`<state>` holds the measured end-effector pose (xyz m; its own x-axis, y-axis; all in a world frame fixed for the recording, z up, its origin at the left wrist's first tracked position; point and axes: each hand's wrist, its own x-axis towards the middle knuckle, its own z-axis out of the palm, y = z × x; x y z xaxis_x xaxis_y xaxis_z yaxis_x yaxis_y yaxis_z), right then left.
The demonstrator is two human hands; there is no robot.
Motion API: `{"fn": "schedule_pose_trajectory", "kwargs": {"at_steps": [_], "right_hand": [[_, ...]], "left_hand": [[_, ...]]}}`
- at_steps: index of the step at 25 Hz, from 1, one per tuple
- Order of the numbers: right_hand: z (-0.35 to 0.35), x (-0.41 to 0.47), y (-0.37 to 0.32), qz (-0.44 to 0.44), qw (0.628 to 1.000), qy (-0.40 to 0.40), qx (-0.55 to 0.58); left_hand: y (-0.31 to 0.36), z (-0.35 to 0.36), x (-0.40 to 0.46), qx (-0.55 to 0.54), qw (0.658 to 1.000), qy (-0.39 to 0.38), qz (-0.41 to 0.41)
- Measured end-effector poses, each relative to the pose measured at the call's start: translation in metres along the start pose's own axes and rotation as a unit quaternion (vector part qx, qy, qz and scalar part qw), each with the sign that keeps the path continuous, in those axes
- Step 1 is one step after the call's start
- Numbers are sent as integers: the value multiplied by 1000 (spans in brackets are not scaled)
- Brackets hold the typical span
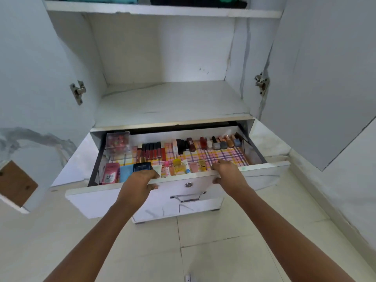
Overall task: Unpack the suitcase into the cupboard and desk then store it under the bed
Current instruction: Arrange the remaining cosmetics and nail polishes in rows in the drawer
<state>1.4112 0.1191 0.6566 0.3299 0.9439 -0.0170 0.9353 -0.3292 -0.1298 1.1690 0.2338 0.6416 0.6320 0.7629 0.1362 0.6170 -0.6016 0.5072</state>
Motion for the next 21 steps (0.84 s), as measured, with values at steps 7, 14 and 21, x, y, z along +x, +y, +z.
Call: {"fn": "schedule_pose_trajectory", "kwargs": {"at_steps": [7, 14, 21], "right_hand": [[-23, 103, 13, -39, 994, 35, -95], [-18, 197, 24, -51, 993, 61, -85], [2, 233, 33, -102, 972, 190, -90]], "left_hand": [[0, -14, 107, 153, 988, -24, 0], [-42, 2, 192, 269, 962, 22, 44], [-57, 20, 224, 272, 947, 156, 72]]}}
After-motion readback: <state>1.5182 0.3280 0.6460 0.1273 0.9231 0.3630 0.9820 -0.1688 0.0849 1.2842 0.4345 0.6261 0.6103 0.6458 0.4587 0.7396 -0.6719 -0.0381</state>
